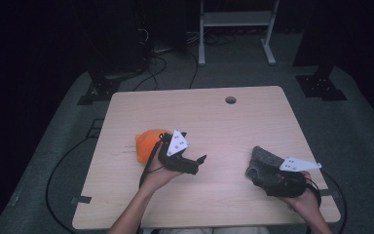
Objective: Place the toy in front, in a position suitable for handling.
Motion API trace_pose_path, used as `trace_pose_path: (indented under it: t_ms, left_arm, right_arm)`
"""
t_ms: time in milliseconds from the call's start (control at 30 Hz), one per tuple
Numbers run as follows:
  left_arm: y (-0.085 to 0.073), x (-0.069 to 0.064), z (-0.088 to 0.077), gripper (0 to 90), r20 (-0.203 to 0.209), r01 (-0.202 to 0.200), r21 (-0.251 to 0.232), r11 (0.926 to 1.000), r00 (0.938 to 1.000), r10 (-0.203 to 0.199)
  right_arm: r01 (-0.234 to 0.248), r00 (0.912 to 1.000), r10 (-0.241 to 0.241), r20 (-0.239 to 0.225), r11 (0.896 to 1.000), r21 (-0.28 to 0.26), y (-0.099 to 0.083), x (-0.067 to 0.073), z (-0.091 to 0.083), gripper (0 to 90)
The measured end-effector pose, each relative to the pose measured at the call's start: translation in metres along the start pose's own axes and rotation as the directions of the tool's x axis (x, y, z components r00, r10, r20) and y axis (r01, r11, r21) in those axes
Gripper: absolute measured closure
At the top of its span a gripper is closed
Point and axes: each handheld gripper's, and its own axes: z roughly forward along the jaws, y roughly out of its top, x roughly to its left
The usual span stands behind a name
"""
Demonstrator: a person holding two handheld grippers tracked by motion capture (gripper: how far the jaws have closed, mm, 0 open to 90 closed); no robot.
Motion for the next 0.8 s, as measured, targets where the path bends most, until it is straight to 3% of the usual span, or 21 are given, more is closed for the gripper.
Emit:
trace_pose_path:
  t_ms: [100, 333, 367, 600, 800]
  left_arm:
    - [0.004, 0.011, -0.005, 1.1, -0.021, -0.017, 0.016, 0.9997, 0.9996, 0.017]
    - [0.003, 0.037, -0.021, 1.1, -0.058, -0.013, 0.006, 0.9999, 0.9982, 0.013]
    - [-0.001, 0.046, -0.027, 1.1, -0.069, -0.002, -0.001, 1.0, 0.9976, 0.002]
    - [-0.012, 0.066, -0.041, 1.1, -0.101, 0.024, -0.003, 0.9997, 0.9946, -0.024]
    - [-0.026, 0.086, -0.048, 1.1, -0.115, 0.046, 0.027, 0.9986, 0.9924, -0.043]
  right_arm:
    - [-0.001, 1.0, 0.001, 0.001, 1.0, -0.007, 0.0, 0.0, -0.001, 29.6]
    - [0.001, 1.0, -0.001, -0.009, 1.0, -0.007, 0.001, 0.001, 0.0, 29.6]
    - [0.001, 0.9999, -0.001, -0.011, 1.0, -0.006, 0.0, 0.001, 0.0, 29.6]
    - [-0.002, 0.9999, 0.002, -0.013, 1.0, -0.011, 0.001, 0.0, -0.002, 29.9]
    - [0.003, 0.9999, -0.003, -0.016, 1.0, -0.008, 0.001, 0.001, -0.001, 29.9]
